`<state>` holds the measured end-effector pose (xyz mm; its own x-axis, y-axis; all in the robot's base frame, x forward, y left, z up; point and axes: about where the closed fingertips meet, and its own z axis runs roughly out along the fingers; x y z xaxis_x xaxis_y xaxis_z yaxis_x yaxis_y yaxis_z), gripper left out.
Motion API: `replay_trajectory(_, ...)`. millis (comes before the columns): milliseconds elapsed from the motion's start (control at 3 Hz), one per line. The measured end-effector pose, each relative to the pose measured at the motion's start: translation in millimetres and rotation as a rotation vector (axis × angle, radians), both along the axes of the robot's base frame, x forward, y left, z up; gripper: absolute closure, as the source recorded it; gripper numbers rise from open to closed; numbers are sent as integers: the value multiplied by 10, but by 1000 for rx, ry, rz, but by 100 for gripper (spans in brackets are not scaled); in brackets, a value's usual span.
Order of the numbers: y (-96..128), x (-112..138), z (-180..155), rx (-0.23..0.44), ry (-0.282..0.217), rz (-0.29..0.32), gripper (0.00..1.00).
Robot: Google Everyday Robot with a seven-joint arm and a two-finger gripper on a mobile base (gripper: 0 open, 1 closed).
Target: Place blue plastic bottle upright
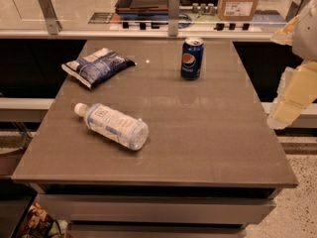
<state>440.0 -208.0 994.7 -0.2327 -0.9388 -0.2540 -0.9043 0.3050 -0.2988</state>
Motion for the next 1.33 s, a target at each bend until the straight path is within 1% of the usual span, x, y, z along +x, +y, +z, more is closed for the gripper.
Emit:
replay_trajectory(333, 99, 42, 13, 61, 10, -31, 0)
replay_trajectory(667, 334, 75, 70, 125, 28, -48, 0)
replay_trajectory(1333, 931, 93, 171, 216, 43, -39, 0)
